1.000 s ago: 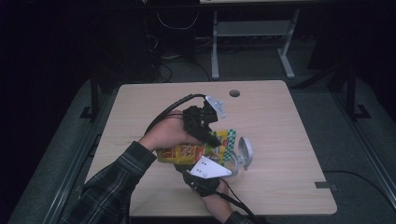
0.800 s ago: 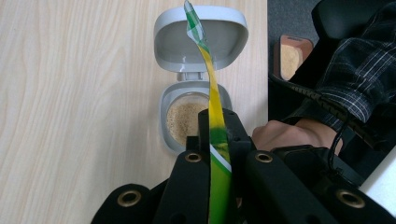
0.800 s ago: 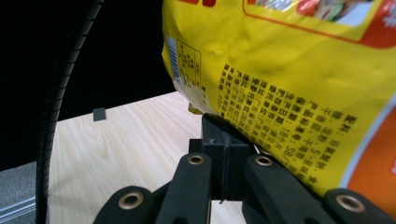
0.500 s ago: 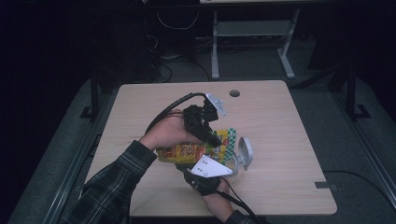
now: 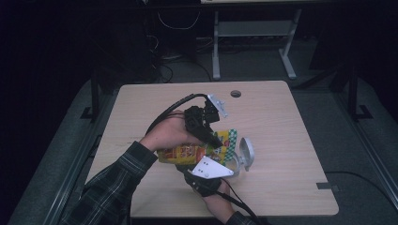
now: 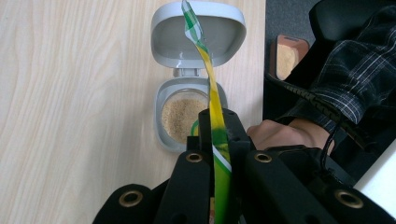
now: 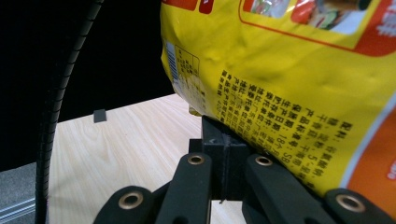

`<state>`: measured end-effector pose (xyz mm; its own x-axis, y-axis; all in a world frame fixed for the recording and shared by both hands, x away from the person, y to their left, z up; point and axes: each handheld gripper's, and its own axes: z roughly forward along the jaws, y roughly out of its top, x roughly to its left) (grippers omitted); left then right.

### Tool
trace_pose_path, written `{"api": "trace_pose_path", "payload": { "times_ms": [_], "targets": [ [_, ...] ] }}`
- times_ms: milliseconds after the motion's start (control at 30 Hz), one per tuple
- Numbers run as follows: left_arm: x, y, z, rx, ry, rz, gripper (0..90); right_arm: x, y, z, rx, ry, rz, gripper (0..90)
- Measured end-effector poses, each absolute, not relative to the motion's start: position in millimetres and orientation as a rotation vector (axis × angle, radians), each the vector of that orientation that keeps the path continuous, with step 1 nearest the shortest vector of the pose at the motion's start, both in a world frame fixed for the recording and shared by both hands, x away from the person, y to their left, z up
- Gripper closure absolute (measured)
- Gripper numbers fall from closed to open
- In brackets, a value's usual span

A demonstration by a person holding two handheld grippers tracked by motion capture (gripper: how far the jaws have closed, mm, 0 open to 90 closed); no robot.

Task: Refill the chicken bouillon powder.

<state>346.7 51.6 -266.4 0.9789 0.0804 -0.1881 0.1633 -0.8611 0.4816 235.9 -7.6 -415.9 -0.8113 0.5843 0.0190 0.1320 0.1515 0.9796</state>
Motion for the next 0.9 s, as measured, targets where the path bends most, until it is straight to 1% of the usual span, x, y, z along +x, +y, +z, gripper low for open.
{"api": "trace_pose_path", "payload": {
  "times_ms": [900],
  "targets": [
    [345.2, 44.2, -260.2, 2.648, 0.173, -0.217, 89.9, 236.3, -9.0, -411.7, 0.681, 2.048, 1.728, 90.0]
  ]
}}
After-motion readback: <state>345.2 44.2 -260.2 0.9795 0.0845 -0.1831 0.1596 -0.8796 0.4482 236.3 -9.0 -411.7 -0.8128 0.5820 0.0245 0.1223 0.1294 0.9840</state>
